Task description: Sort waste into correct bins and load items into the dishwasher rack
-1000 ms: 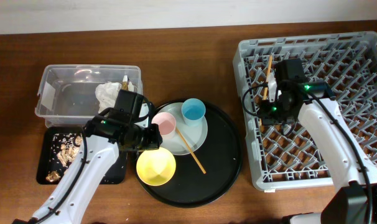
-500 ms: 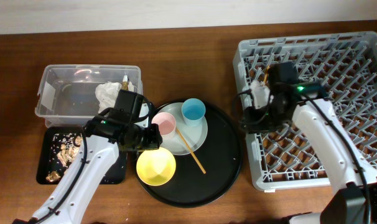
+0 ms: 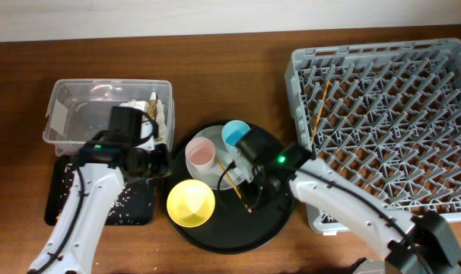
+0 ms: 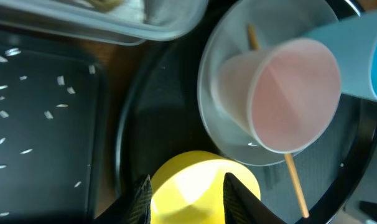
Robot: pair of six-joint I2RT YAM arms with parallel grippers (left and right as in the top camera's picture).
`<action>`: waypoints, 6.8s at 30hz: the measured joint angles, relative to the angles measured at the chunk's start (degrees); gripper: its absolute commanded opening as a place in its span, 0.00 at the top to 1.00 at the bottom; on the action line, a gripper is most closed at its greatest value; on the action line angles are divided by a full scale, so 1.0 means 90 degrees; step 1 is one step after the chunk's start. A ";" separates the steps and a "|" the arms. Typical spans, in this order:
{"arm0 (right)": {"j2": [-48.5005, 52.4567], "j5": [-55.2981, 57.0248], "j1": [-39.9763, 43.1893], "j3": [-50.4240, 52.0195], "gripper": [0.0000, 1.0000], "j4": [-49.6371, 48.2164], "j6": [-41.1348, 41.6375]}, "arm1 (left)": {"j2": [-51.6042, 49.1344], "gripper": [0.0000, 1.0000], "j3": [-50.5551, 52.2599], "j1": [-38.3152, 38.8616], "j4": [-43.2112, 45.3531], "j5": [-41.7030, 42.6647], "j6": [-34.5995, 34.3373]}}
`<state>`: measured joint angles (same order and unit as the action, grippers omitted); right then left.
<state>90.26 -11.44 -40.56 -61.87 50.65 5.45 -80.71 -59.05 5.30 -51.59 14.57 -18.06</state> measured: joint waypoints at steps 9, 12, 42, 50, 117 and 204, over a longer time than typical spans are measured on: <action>0.0029 0.0243 -0.0308 0.1372 0.66 -0.2023 0.0083 | 0.0000 0.63 0.0000 -0.0401 -0.0029 0.0287 0.0000; 0.0029 0.0267 -0.0308 0.1457 0.73 -0.2069 0.0119 | 0.0000 0.63 0.0000 -0.0401 -0.0029 0.0311 0.0000; -0.0002 0.1829 -0.0231 -0.0702 0.96 -0.0257 0.0517 | 0.0000 0.63 0.0000 -0.0401 -0.0199 0.0313 0.0002; -0.0634 0.2443 0.1540 -0.1802 0.96 0.1003 0.0529 | 0.0000 0.63 -0.0002 -0.0401 -0.0364 0.0313 0.0027; 0.0503 -0.1081 0.3143 -0.1817 0.49 0.2261 -0.0806 | -0.0974 0.87 0.0044 0.0971 0.1151 -0.0357 -0.0240; -0.0678 -0.5722 0.2917 -0.3436 0.53 0.1729 -0.3470 | 0.0561 0.57 -0.1768 0.0058 0.3167 0.6681 -0.0690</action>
<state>84.16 -62.94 -14.31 -92.79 66.22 -25.78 -75.66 -74.96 5.82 -23.09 74.70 -24.27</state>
